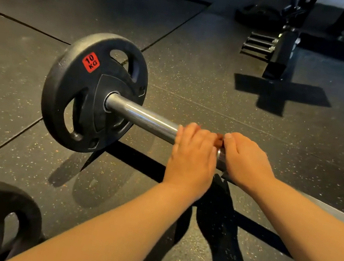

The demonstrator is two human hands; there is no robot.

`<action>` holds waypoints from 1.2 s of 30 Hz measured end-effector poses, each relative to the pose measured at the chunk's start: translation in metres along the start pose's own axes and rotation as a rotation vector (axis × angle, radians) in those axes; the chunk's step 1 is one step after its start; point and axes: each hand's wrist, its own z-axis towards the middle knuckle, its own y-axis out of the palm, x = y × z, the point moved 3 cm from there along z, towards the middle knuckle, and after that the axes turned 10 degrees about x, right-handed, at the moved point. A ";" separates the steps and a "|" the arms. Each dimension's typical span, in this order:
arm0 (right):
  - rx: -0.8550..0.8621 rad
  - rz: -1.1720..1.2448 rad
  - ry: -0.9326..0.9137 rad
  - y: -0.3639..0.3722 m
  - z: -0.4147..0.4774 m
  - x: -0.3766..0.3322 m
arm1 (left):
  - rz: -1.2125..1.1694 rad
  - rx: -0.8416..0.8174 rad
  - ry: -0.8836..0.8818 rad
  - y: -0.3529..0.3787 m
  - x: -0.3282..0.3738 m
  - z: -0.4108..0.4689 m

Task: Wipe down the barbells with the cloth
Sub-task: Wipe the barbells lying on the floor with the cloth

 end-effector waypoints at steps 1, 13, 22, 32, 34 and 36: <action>-0.007 0.012 -0.004 0.000 0.000 0.001 | -0.011 -0.035 0.074 -0.001 -0.001 -0.002; 0.013 0.156 0.006 -0.003 -0.005 0.005 | -0.066 0.073 -0.167 -0.012 -0.014 0.007; 0.025 0.006 -0.050 -0.002 -0.009 -0.001 | 0.079 0.105 -0.194 -0.048 -0.100 0.029; 0.063 -0.144 -0.028 0.001 -0.011 -0.008 | -0.055 -0.002 0.099 -0.046 -0.094 0.018; 0.071 -0.153 -0.033 0.001 -0.012 -0.008 | 0.024 -0.062 0.169 -0.057 -0.122 0.031; 0.075 -0.167 -0.039 0.002 -0.012 -0.008 | 0.134 -0.041 0.076 -0.069 -0.153 0.051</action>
